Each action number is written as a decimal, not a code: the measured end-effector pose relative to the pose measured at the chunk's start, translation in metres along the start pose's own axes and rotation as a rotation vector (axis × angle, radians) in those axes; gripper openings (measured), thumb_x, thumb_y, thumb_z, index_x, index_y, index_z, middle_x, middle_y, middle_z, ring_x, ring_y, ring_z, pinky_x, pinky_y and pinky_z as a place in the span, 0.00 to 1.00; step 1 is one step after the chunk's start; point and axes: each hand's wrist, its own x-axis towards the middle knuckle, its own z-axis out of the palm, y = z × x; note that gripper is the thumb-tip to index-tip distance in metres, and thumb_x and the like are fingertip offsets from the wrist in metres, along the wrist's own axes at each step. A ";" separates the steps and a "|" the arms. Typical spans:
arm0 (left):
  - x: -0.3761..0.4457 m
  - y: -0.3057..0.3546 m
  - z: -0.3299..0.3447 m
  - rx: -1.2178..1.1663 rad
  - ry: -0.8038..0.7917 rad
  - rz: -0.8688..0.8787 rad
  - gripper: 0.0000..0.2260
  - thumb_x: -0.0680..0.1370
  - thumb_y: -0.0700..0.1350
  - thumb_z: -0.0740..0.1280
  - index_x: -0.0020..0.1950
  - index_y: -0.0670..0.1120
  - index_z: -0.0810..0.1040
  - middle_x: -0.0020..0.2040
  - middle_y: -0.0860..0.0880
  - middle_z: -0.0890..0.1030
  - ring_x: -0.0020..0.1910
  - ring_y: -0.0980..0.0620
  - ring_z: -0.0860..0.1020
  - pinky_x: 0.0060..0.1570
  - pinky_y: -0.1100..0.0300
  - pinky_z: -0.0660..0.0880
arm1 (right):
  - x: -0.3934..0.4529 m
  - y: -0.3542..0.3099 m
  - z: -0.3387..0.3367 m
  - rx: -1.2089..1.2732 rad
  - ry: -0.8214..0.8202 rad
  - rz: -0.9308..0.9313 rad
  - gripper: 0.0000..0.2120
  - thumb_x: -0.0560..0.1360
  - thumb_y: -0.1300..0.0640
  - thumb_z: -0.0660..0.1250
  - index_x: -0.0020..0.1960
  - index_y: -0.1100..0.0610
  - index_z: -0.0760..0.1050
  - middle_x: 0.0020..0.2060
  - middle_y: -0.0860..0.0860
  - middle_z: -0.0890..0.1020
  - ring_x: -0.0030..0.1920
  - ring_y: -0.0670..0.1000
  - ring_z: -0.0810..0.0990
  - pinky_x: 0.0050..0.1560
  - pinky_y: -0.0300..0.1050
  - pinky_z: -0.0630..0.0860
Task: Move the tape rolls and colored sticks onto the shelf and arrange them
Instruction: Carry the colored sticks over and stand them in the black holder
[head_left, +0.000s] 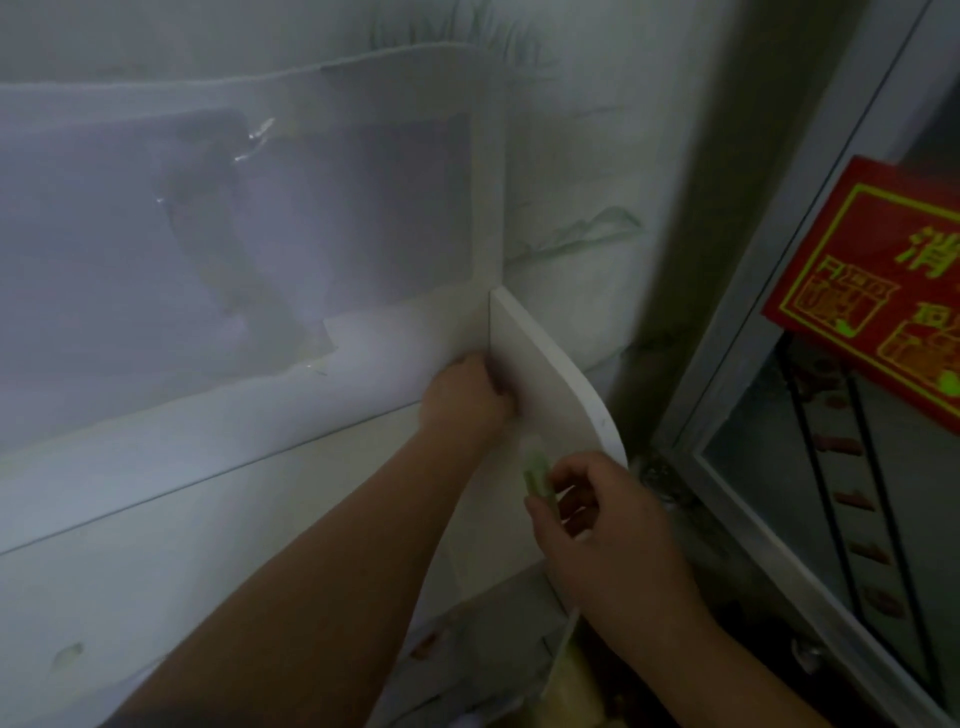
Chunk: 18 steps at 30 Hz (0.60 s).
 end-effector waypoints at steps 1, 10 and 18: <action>0.000 -0.001 0.000 -0.014 0.000 -0.004 0.12 0.73 0.49 0.67 0.54 0.47 0.75 0.52 0.45 0.80 0.51 0.42 0.79 0.49 0.53 0.77 | 0.000 0.000 0.000 0.006 0.000 -0.011 0.07 0.74 0.49 0.73 0.46 0.43 0.74 0.39 0.41 0.79 0.42 0.40 0.78 0.41 0.40 0.79; -0.052 -0.048 -0.040 -0.326 -0.010 -0.077 0.17 0.78 0.55 0.67 0.67 0.58 0.71 0.46 0.54 0.81 0.45 0.54 0.80 0.46 0.57 0.79 | 0.010 -0.009 0.016 0.097 -0.031 -0.141 0.07 0.74 0.50 0.73 0.46 0.45 0.75 0.39 0.42 0.80 0.42 0.43 0.80 0.42 0.42 0.78; -0.148 -0.096 -0.117 -0.444 0.166 -0.072 0.10 0.79 0.50 0.69 0.58 0.58 0.74 0.40 0.54 0.81 0.37 0.57 0.81 0.34 0.63 0.80 | 0.010 -0.040 0.061 0.266 -0.155 -0.200 0.12 0.74 0.56 0.73 0.49 0.42 0.74 0.45 0.36 0.80 0.43 0.41 0.81 0.42 0.34 0.78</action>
